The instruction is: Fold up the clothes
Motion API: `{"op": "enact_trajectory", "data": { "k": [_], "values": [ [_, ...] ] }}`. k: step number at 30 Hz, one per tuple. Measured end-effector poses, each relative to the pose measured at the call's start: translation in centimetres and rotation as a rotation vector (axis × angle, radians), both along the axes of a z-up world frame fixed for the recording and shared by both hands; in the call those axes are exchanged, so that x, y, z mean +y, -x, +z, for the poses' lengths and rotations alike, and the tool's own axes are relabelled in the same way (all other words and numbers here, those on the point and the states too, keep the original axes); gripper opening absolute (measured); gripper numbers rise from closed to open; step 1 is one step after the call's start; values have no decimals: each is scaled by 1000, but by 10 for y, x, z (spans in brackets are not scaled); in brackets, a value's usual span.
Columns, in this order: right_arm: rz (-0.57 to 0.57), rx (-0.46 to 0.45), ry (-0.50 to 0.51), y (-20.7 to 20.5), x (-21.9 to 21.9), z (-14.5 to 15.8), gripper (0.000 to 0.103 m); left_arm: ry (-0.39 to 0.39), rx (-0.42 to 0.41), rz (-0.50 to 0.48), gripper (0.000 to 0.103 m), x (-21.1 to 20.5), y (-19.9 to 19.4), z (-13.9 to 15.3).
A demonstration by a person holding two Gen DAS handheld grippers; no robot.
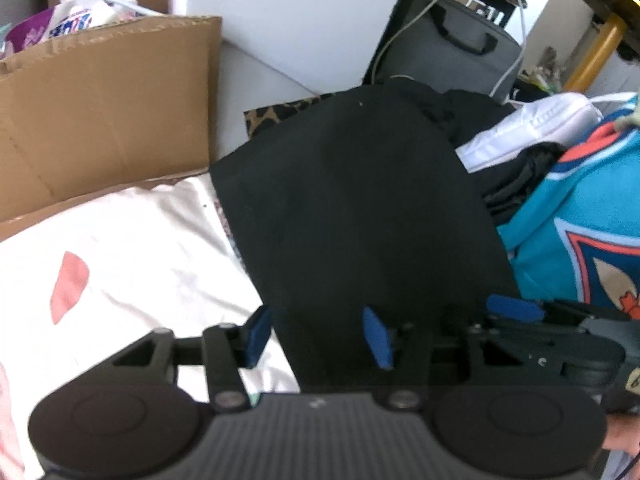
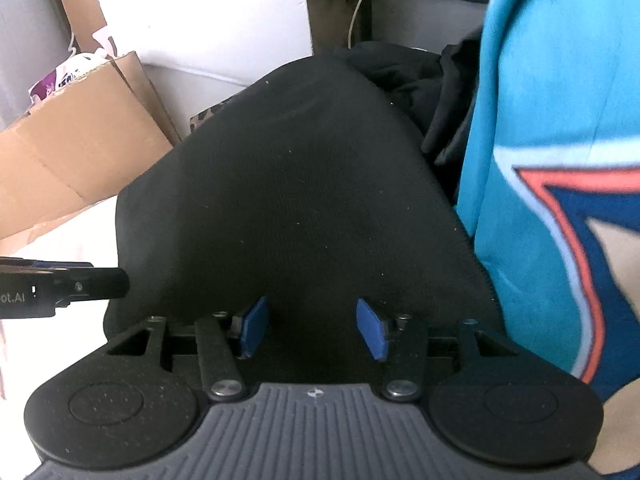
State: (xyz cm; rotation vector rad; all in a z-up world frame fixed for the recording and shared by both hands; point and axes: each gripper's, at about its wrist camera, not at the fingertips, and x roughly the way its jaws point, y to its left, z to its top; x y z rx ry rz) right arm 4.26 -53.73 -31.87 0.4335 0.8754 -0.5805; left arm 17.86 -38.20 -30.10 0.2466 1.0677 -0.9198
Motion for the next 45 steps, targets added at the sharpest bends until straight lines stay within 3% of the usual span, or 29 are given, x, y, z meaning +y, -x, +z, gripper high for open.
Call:
{"op": "enact_trajectory", "data": {
  "k": [3,7,9,11,13,19,24,35,45],
  "values": [
    [11,17,-13,1,1,15,75,-27,6,12,70,2,1,15],
    [30,46,-12,0,3,35,91,-68,11,25,71,5,1,33],
    [41,62,-20,-1,2,44,92,-81,15,44,71,10,3,42],
    [40,76,-26,-1,2,55,92,-86,13,51,82,14,5,55],
    [30,76,-47,2,1,67,92,-89,6,53,86,19,8,68],
    [32,63,-62,3,5,111,93,-90,-14,66,86,33,12,107],
    [45,54,-56,2,11,144,93,-83,21,105,88,51,11,134],
    [69,93,-140,5,34,208,99,-148,22,111,92,89,13,199],
    [82,104,-159,0,65,295,102,-176,-20,155,99,143,12,274]
  ]
}}
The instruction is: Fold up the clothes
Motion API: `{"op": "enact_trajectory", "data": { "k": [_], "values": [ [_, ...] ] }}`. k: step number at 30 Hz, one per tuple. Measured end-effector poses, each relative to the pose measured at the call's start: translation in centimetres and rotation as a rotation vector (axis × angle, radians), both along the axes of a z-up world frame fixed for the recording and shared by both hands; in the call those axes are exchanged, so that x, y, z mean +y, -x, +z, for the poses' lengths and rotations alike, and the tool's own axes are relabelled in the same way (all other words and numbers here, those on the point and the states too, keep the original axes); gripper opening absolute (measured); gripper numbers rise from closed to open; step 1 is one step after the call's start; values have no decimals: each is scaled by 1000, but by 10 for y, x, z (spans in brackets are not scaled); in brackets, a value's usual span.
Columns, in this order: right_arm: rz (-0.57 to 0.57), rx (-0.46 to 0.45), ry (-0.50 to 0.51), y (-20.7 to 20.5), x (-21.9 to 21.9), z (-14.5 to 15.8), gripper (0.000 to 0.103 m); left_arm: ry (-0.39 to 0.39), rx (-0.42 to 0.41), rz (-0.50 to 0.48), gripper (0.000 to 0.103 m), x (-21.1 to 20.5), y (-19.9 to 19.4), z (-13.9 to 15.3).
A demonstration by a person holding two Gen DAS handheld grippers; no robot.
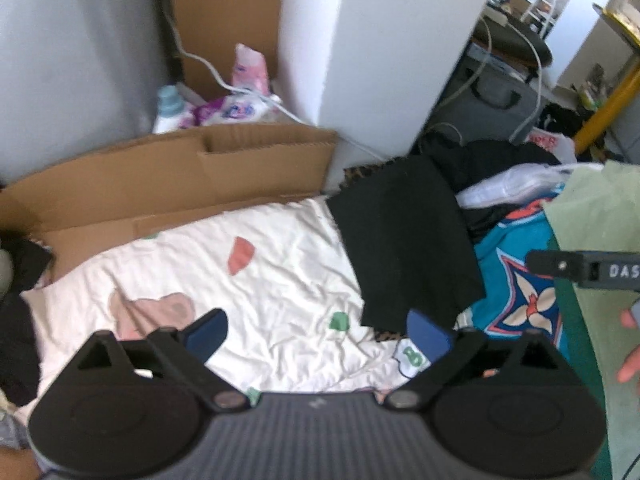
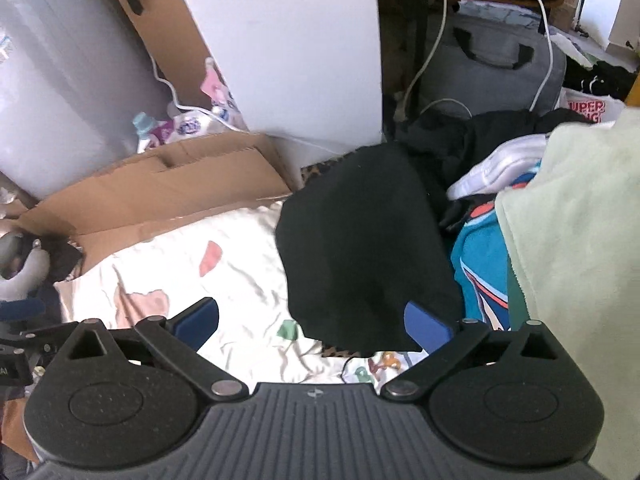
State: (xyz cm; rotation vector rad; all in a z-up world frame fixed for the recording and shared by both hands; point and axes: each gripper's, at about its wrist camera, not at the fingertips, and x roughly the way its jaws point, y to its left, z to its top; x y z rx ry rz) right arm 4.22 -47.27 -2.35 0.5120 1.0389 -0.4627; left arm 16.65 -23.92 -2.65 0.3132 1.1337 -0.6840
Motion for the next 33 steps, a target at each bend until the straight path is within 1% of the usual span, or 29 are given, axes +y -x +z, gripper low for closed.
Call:
{"op": "enact_trajectory", "data": {
  "k": [3,4,7,12,19,22,24,29,33],
  "values": [
    [-12,-14,10,-4,13,26,102,-17,0,17,101,18,0,18],
    [-13,-18,-1,-5,17,33,102,-29,6,19,103,22,-1,22],
    [-13,-31,-25,-7,30,51,102,-61,0,24,103,40,0,37],
    [12,-64,-41,-4,58,75,102,-71,-11,62,103,78,4,62],
    [27,-125,-36,21,93,99,102,-48,-40,108,103,147,19,107],
    [34,-137,-27,30,102,107,102,-61,-71,125,103,174,26,128],
    [31,-143,-33,36,108,111,102,-60,-74,149,103,189,30,139],
    [45,-159,-28,52,127,123,102,-55,-92,194,103,221,44,158],
    [85,-193,-10,71,146,133,102,-18,-80,198,103,241,64,161]
  ]
}}
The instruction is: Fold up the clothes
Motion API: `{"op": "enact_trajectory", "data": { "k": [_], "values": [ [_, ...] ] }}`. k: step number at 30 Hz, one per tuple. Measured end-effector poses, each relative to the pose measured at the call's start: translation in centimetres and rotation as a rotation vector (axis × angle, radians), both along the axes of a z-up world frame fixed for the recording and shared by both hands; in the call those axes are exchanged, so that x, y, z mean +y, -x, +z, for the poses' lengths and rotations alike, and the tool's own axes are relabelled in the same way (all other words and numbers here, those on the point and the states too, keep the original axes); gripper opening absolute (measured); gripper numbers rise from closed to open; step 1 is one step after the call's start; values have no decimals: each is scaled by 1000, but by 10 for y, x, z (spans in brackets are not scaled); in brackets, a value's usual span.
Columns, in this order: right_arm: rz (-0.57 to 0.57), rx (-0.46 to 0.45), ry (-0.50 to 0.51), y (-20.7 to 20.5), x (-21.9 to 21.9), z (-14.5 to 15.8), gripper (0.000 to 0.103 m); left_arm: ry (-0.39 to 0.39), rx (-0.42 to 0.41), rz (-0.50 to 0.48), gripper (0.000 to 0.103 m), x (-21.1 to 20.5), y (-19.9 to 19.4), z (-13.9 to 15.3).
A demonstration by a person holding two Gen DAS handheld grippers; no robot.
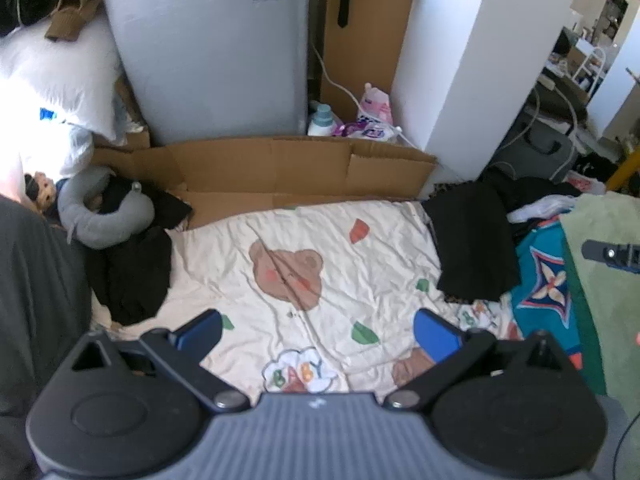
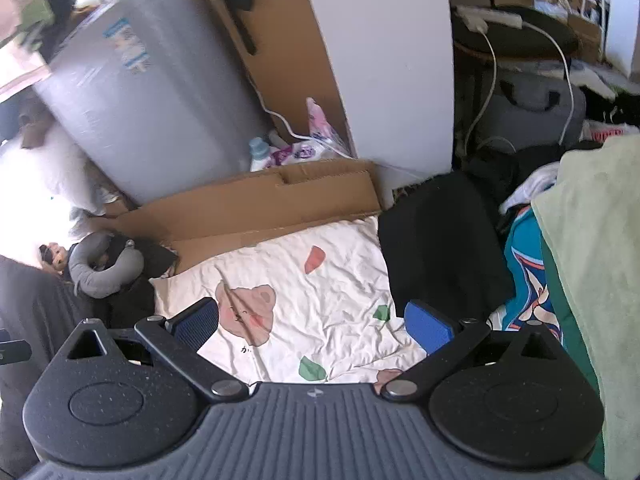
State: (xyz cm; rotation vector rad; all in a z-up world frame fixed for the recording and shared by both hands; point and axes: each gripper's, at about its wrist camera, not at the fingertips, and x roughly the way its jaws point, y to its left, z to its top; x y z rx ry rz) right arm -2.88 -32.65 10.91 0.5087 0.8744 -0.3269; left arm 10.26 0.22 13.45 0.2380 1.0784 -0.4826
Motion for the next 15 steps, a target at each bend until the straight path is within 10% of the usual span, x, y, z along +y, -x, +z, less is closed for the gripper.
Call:
{"op": "enact_trajectory", "data": {
  "k": [15],
  "values": [
    [-36,-104,14,60,53,-10,102,156,-99,80,103,32,74,-60]
  ]
}}
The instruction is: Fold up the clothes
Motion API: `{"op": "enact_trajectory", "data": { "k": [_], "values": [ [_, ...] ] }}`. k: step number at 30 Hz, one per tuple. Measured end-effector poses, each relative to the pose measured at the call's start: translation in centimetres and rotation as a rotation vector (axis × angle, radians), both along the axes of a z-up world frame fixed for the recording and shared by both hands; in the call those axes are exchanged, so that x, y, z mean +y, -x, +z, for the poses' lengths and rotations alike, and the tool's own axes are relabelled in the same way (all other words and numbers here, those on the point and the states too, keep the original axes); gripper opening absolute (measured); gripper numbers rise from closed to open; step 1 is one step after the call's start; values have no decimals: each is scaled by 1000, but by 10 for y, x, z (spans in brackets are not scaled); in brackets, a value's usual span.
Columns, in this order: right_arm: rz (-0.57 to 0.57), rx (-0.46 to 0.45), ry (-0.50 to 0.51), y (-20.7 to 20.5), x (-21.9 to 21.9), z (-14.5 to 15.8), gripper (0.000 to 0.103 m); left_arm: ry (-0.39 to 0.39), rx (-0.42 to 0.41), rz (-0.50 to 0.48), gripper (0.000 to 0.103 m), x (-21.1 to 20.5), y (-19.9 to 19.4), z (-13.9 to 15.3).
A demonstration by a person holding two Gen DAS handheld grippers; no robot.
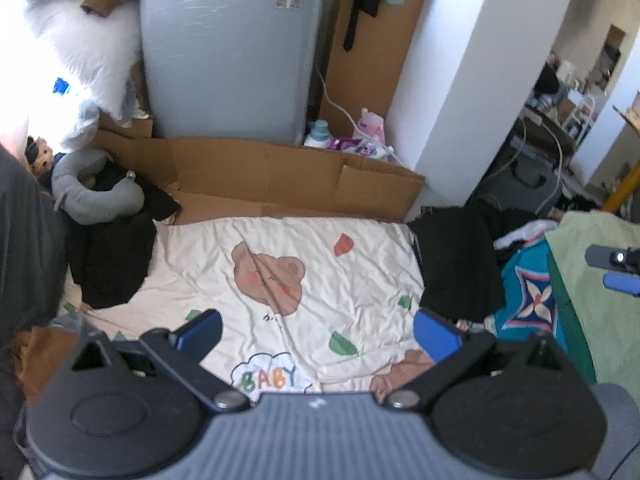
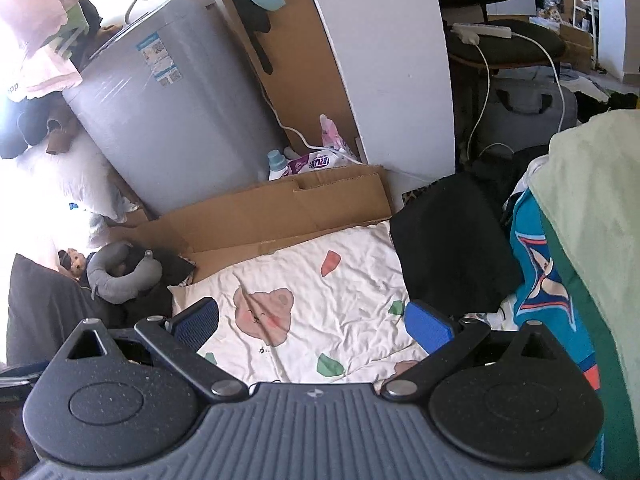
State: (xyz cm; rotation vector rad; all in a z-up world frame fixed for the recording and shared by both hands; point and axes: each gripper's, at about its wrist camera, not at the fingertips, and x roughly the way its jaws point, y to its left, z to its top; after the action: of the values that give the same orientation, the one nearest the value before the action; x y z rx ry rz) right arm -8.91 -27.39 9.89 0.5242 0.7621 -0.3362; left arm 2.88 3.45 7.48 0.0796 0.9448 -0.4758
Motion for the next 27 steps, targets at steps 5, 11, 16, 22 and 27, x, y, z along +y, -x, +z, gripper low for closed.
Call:
{"op": "enact_trajectory", "data": {
  "k": [5,11,16,22,27],
  "values": [
    [-2,-3,38,4,8,-10,102,15,-35,69,103,-4,15,-16],
    [21,-2,81,14,15,-27,102,27,-67,94,103,-18,27,-35],
    [47,22,59,19,19,-50,102,25,-33,124,103,-29,33,-56],
    [56,50,60,27,24,-73,102,-3,-25,133,103,-46,43,-75],
    [80,87,114,30,27,-83,102,-30,-25,131,103,-53,48,-82]
  ]
}}
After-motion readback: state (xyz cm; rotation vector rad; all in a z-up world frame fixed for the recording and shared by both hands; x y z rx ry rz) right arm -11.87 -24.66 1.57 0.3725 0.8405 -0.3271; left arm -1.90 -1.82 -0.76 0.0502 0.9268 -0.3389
